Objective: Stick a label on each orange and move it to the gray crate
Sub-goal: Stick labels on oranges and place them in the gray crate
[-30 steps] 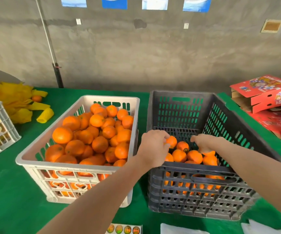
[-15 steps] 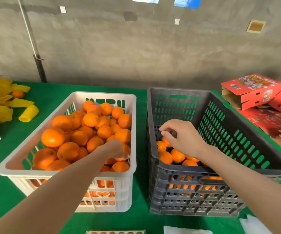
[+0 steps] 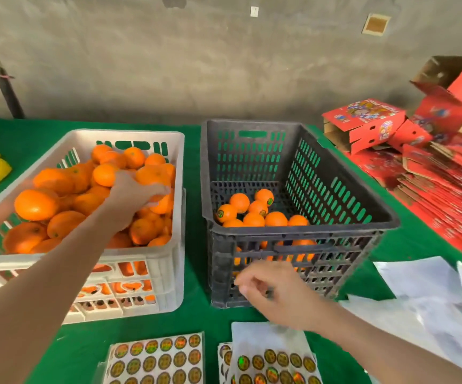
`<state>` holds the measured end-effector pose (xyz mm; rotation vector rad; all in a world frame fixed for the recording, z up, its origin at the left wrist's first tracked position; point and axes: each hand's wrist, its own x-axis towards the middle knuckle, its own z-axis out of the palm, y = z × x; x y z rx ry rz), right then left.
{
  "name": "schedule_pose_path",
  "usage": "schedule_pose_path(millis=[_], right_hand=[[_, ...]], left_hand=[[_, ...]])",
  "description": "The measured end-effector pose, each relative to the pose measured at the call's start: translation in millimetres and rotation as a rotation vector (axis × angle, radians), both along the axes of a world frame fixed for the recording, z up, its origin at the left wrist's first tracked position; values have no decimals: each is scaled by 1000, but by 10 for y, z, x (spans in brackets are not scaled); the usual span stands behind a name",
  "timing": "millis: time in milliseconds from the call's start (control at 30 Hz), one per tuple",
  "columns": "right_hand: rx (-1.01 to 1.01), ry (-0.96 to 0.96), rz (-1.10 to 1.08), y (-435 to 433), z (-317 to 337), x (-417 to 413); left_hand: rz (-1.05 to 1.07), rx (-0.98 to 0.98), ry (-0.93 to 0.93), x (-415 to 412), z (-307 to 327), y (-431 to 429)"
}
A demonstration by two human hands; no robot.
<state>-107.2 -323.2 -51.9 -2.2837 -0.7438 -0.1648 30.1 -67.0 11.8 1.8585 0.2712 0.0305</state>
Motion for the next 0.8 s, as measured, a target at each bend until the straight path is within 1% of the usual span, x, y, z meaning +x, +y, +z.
schedule_pose_path(millis=[67, 133, 167, 233, 267, 333, 433, 533, 633, 733, 800], right_hand=[[-305, 299, -39, -119, -397, -13], [-564, 481, -118, -225, -713, 38], [-655, 528, -134, -247, -813, 55], [-778, 571, -139, -241, -940, 83], [-794, 587, -143, -227, -987, 95], [-721, 618, -181, -195, -1026, 95], [-635, 583, -218, -178, -1045, 64], [-531, 546, -238, -209, -1060, 41], [-286, 516, -242, -269, -1011, 52], [-35, 498, -177, -324, -890, 49], [38, 481, -165, -361, -829, 39]], left_hand=[[-33, -35, -32, -189, 48, -18], [-108, 14, -104, -471, 56, -51], [-158, 5, -132, -641, 57, -90], [-279, -168, -158, -939, 34, -188], [-325, -262, -152, -1085, 7, -237], [-382, -343, -130, -1317, -70, -320], [-449, -334, -50, -1515, -289, -381], [-473, -394, 92, -1611, -562, -449], [-465, -495, 262, -1675, -861, -537], [-443, -623, 422, -1740, -1133, -667], [-403, -700, 493, -1756, -1283, -775]])
